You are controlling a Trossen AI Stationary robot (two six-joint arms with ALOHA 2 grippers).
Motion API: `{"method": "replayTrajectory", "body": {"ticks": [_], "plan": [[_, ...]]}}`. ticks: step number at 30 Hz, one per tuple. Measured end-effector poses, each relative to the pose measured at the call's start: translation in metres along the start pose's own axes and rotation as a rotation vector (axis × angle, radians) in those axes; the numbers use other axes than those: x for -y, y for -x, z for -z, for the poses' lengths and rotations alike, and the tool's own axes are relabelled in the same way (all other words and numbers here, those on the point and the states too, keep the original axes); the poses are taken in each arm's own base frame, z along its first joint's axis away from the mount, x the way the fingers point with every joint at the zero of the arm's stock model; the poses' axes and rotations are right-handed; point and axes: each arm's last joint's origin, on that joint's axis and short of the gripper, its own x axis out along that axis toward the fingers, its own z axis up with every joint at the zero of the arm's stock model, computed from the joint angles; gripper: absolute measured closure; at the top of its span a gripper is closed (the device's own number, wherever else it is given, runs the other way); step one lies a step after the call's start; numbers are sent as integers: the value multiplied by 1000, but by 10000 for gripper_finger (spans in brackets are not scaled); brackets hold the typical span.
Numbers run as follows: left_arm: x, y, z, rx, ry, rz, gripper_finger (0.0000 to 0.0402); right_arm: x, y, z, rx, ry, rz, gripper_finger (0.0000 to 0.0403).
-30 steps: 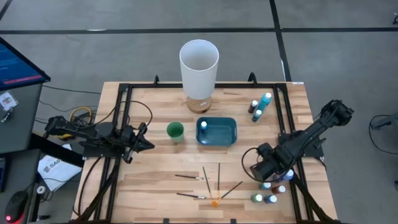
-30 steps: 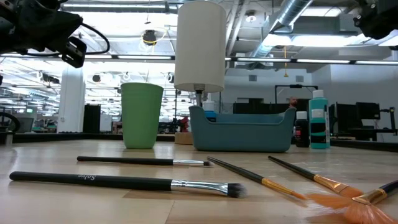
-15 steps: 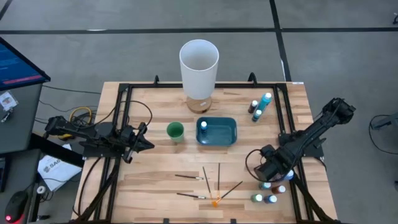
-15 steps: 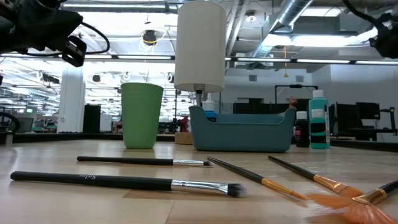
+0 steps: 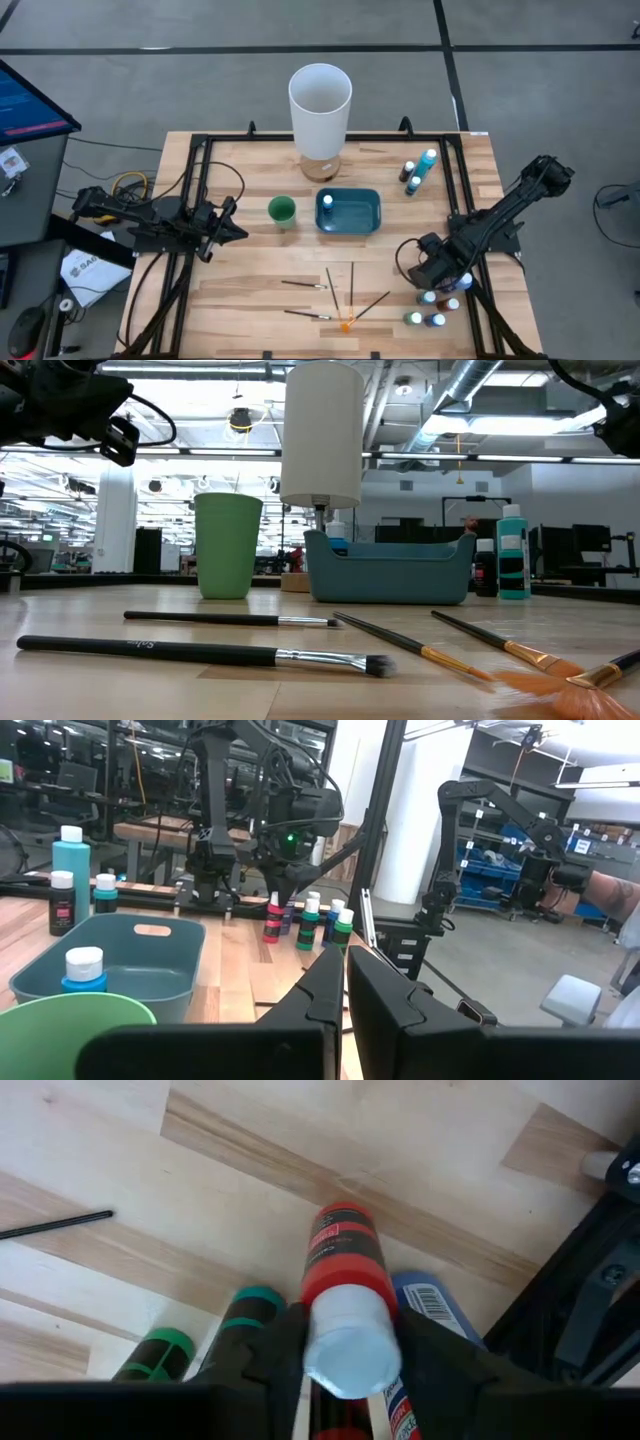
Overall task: Pick & Place Paint Supplies
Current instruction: Put the left small red paint bottle into the green bin
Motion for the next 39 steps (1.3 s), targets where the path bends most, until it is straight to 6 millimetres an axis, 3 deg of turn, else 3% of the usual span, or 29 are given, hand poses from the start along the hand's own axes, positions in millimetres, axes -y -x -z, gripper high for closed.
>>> {"method": "replayTrajectory", "body": {"ticks": [3, 13, 22, 33, 39], "plan": [[0, 0, 0, 4, 0, 0, 394, 0, 0, -1, 0, -7, 0, 293], [0, 0, -1, 11, 0, 2, 394, -1, 8, -18, 15, 39, 48, 281], [0, 0, -1, 13, -1, 2, 394, -8, 53, -54, 79, 150, 39, 286], [0, 0, -2, 18, -1, 3, 394, -14, 120, -113, 246, 251, -131, 288], [0, 0, -2, 18, -1, 3, 394, -27, 133, -150, 286, 328, -120, 285]]}}
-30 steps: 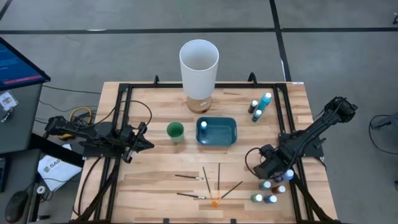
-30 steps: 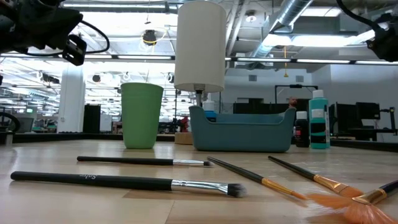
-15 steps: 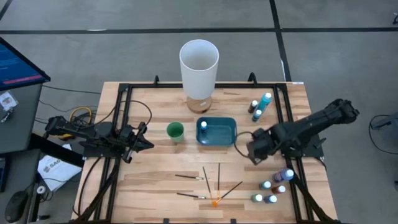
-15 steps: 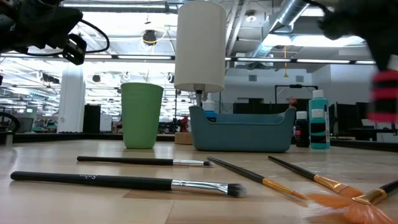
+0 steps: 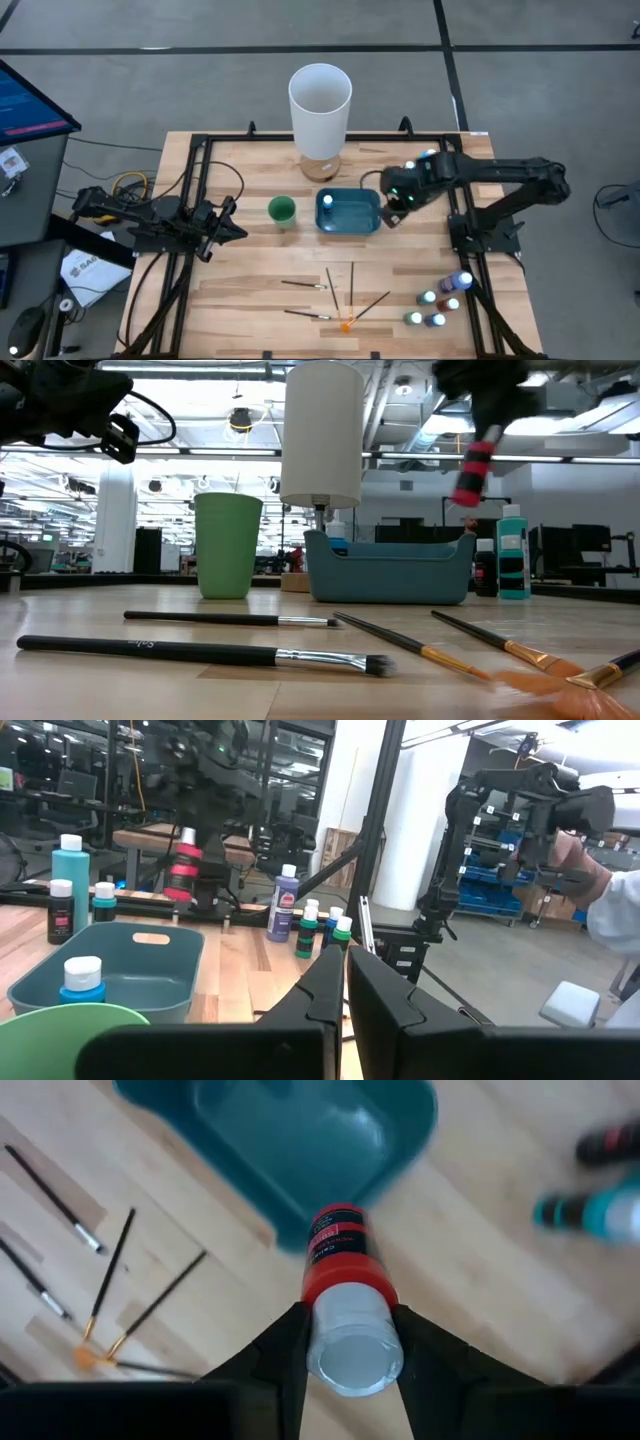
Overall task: Pick & Place Paint Supplies
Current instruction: Put the left small red paint bottle into the green bin
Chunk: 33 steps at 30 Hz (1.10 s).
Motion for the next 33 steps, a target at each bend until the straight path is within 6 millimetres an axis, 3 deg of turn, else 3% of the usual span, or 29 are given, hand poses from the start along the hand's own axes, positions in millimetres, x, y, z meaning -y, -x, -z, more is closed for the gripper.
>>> {"method": "replayTrajectory", "body": {"ticks": [8, 15, 23, 33], "plan": [[0, 0, 0, 0, 0, 0, 394, -35, -28, -62, 0, 201, 17, 281], [0, 0, 0, 3, 0, 0, 394, -63, -65, -94, -55, 374, 44, 282], [0, 0, -1, 7, 0, 1, 394, -68, -100, -106, -136, 400, 26, 283], [0, 0, -1, 14, 0, 3, 394, -75, -100, -112, -61, 398, -38, 281]]}}
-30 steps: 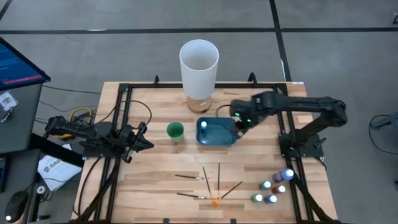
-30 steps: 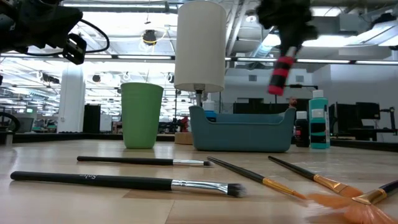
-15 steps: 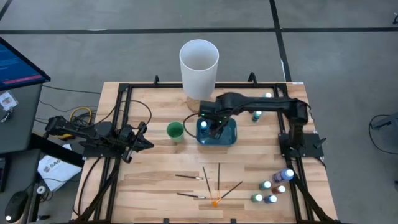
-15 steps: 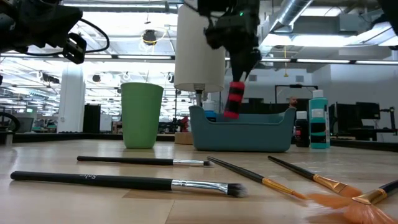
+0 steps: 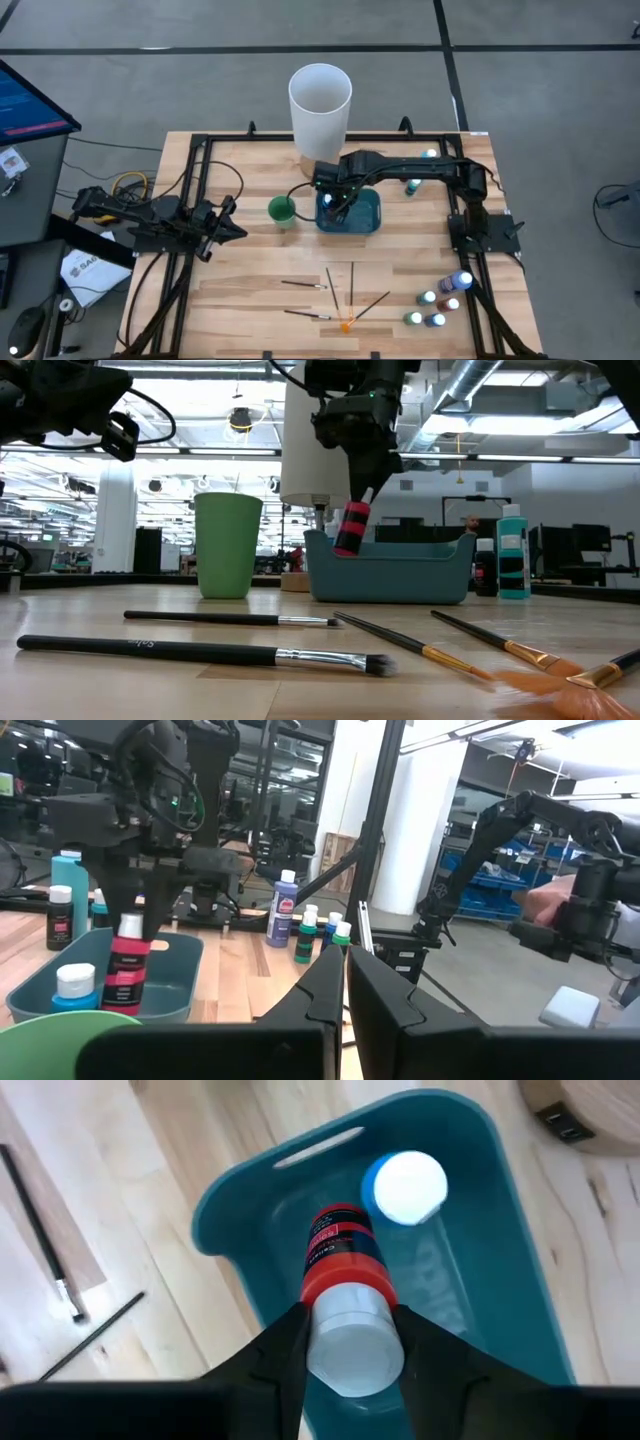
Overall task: Pick & Place Paint Supplies
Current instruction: Put the left small red paint bottle into the green bin
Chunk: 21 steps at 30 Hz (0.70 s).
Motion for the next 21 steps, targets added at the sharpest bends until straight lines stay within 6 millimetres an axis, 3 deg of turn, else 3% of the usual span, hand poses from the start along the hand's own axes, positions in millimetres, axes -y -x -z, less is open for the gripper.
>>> {"method": "replayTrajectory", "body": {"ticks": [21], "plan": [[0, 0, 0, 3, 0, 1, 394, -4, -1, -3, 38, -30, -13, 279]]}}
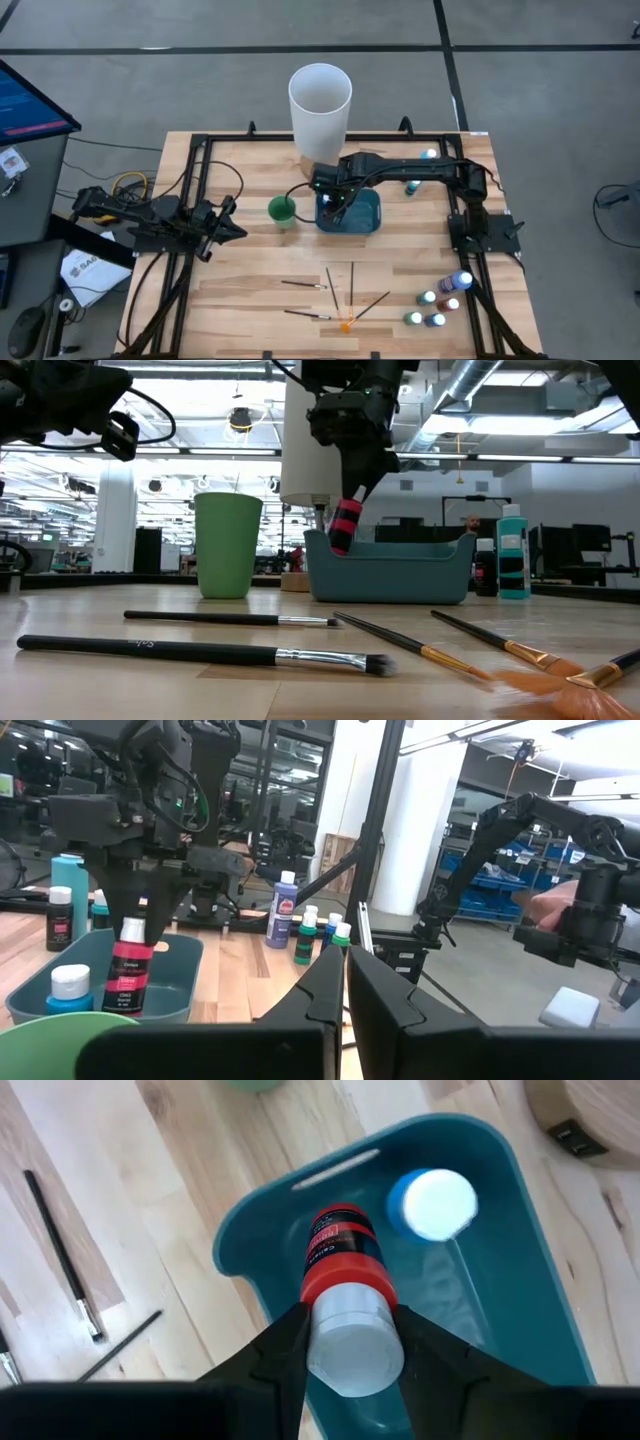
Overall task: Pick & Place Paint Supplies
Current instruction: Put the left small red paint bottle into the green bin
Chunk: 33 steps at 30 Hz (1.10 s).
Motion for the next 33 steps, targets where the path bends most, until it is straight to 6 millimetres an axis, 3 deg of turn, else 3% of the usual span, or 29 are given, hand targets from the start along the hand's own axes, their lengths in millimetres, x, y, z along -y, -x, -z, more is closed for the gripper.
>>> {"method": "replayTrajectory", "body": {"ticks": [8, 18, 28, 33], "plan": [[0, 0, -1, 6, 0, 1, 394, 2, -13, 5, -24, -27, 9, 279], [0, 0, -1, 12, -1, 2, 394, -2, -13, 2, 16, -18, -7, 280], [0, 0, -2, 21, -1, 4, 394, 0, -39, 4, -78, -20, 28, 278], [0, 0, -2, 23, -1, 4, 394, 0, -39, 1, -60, -23, 21, 277]]}}
